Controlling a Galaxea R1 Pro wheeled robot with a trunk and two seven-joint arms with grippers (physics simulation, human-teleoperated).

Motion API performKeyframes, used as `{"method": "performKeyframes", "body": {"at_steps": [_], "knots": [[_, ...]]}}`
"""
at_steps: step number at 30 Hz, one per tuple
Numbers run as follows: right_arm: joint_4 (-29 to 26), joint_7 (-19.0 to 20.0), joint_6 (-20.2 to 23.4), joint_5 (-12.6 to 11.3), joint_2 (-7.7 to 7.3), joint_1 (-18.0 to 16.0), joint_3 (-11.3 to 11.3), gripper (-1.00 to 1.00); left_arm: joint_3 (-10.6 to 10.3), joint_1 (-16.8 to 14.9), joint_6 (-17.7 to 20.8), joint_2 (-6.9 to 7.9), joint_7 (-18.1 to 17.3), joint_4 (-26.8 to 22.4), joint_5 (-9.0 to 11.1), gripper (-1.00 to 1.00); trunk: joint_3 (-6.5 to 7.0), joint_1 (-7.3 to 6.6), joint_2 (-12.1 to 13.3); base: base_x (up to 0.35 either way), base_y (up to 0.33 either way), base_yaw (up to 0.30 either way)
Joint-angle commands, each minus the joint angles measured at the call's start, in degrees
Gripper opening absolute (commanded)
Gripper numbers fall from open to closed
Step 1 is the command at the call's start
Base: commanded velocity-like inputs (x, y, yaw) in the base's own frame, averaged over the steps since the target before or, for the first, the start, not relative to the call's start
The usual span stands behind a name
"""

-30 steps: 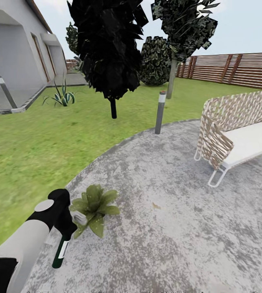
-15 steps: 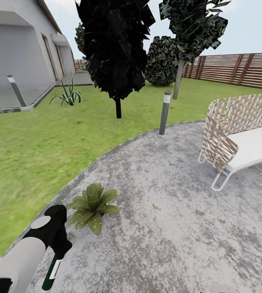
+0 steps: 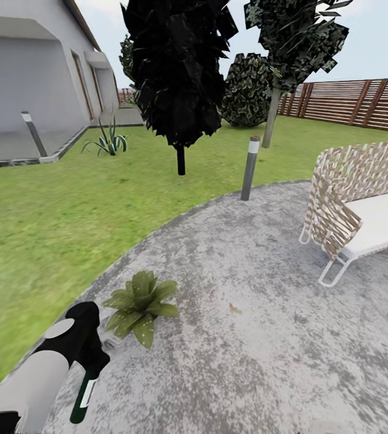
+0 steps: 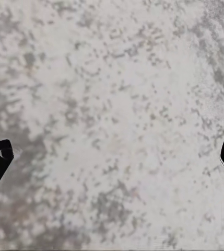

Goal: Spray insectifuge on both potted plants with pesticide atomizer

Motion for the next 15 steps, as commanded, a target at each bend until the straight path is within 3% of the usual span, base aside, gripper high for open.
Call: {"method": "performKeyframes", "body": {"at_steps": [1, 7, 11, 15], "knots": [[0.04, -0.08, -0.24, 0.58, 0.26, -0.04, -0.50, 1.00, 0.25, -0.09, 0.58, -0.09, -0.63, -0.07, -0.57, -1.00, -0.05, 0.00, -0.02, 0.127, -0.247, 0.000], [0.03, -0.10, -0.26, 0.58, 0.30, -0.04, -0.51, 1.00, 0.29, -0.18, 0.58, -0.21, -0.73, -0.10, -0.57, -1.00, -0.05, 0.00, -0.02, 0.204, -0.220, 0.013], [0.03, -0.10, -0.26, 0.58, 0.30, -0.04, -0.51, 1.00, 0.29, -0.23, 0.58, -0.27, -0.68, -0.16, -0.57, -1.00, -0.05, 0.00, -0.02, 0.207, -0.213, 0.215], [0.03, -0.10, -0.26, 0.58, 0.30, -0.04, -0.51, 1.00, 0.24, -0.29, 0.58, -0.24, -0.65, -0.16, -0.57, -1.00, -0.05, 0.00, -0.02, 0.045, -0.260, 0.272]]}}
